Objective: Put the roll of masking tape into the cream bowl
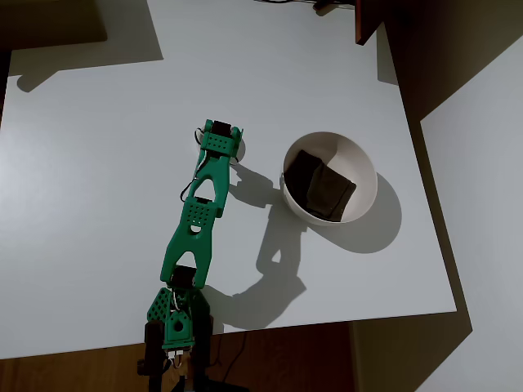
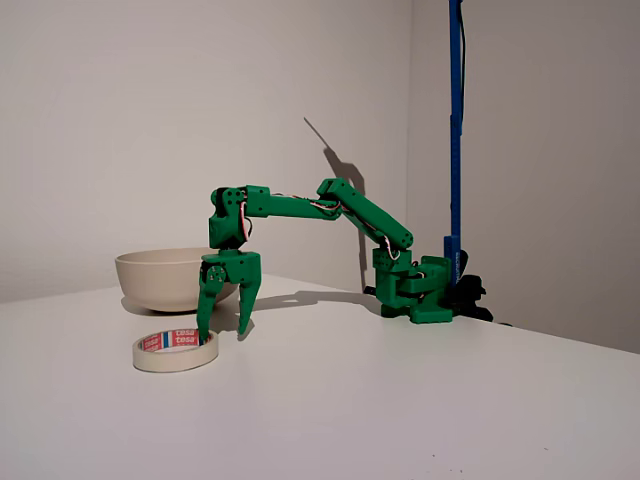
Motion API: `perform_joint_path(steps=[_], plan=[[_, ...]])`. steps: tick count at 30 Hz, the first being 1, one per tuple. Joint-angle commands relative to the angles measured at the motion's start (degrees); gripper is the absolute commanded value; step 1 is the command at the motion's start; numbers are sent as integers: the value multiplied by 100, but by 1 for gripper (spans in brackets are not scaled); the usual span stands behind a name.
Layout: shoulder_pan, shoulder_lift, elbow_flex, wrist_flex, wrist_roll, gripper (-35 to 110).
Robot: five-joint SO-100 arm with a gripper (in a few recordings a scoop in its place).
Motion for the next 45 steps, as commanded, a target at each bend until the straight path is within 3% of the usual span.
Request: perform_joint_path(steps=[1,14,25,30,45], plan=[[18,185,-396,26,53,21],[-105,-237,-404,-105,53,14],[-176,-105,-413,-211,167,-8],[-220,18,-413,-237,272,-8],[-905,2848,-404,589,765,-8]])
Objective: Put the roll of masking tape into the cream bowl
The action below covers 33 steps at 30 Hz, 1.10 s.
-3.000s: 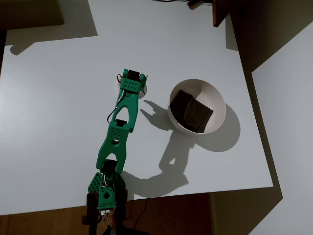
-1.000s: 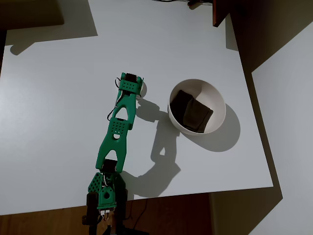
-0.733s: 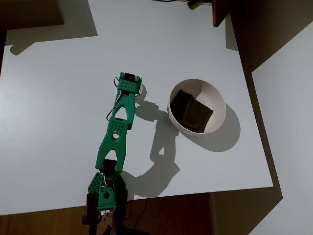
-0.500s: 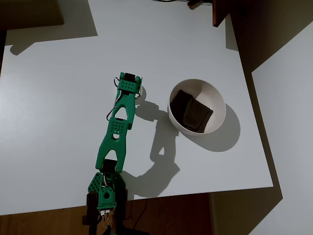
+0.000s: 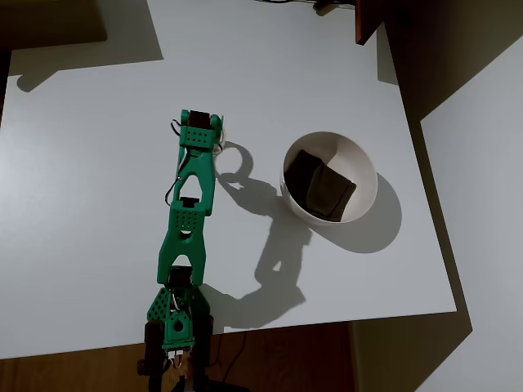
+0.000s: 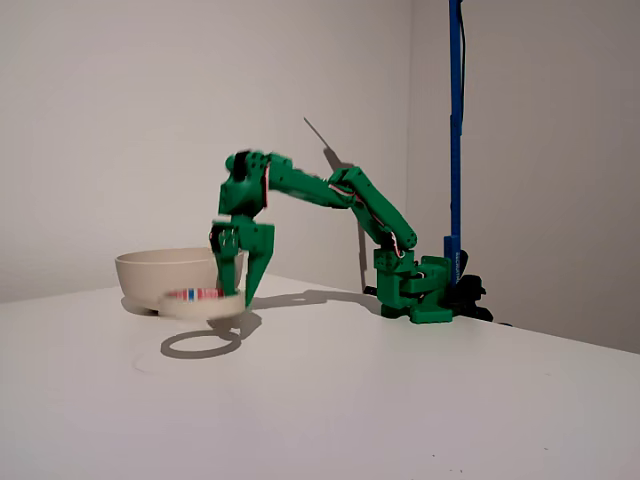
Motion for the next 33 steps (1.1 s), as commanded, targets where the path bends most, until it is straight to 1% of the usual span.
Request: perform_joint_path(steps=[1,11,17,25,29,33], plan=[[-123,1837,-193,264,167,-8],[-176,4131,-193,536,246,-8],[316,5291,-193,501,246,-8],[1907,6064,-185,255,-18,-8],[2856,5897,-185,-141,-211,-8],[3700,5309,-185,-773,-396,-8]])
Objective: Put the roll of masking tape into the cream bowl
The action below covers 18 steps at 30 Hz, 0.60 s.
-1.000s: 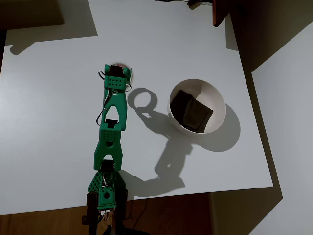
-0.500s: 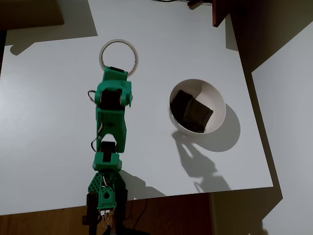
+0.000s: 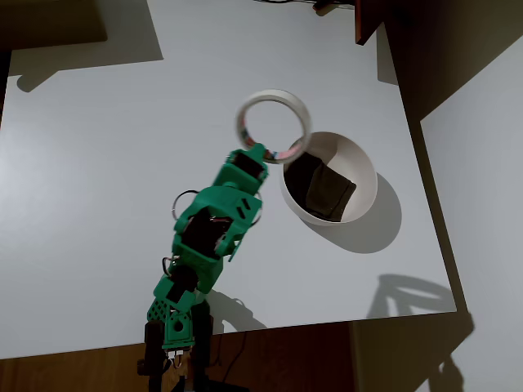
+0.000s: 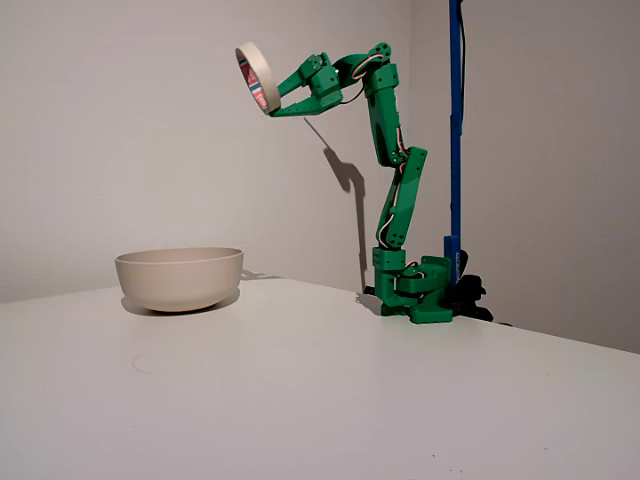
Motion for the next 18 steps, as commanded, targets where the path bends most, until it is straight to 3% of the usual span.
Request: perform_joint_path(steps=[1,9,18], plan=[[914,-422,-176,-703,-167,-8],[1652,-2048,-185,-1793,-624,-8],[1652,-3393,-202,-1934,-949,-8]])
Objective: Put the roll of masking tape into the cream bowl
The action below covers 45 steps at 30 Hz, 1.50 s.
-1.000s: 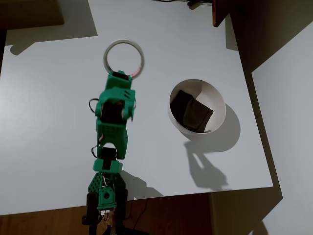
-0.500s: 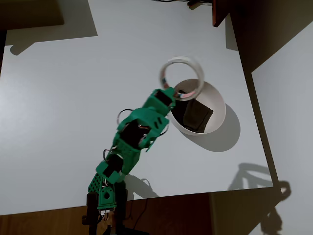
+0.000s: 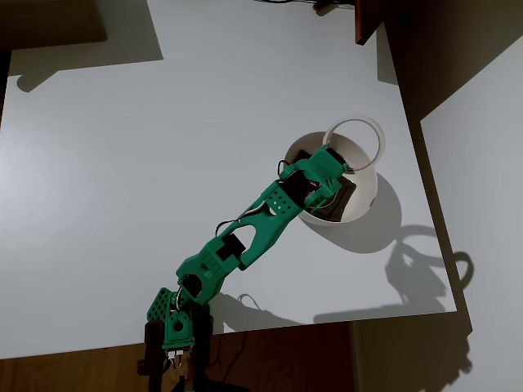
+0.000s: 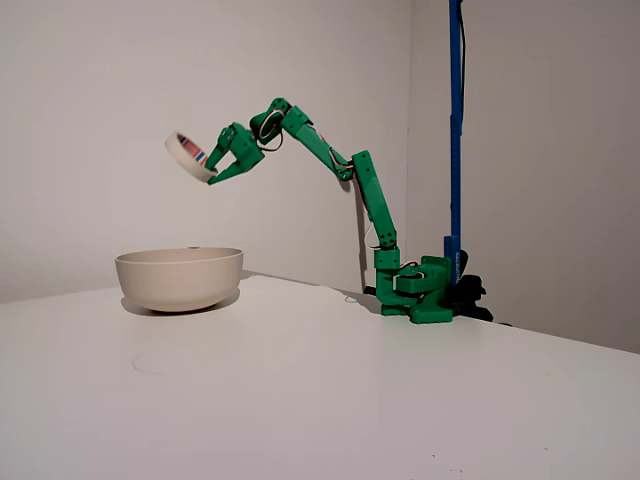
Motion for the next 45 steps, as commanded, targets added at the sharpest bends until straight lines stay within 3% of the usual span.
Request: perform_joint_path(steps=[1,24,28,33,39,40,45], plan=[[70,-123,-220,35,-114,-8],[554,-1723,-237,492,-387,-8],[510,-1688,-237,510,-202,6],[483,-1564,-237,387,44,10],[527,-1239,-237,97,545,4],[536,-1178,-237,44,624,-7],[457,-747,-237,-26,1002,-8]])
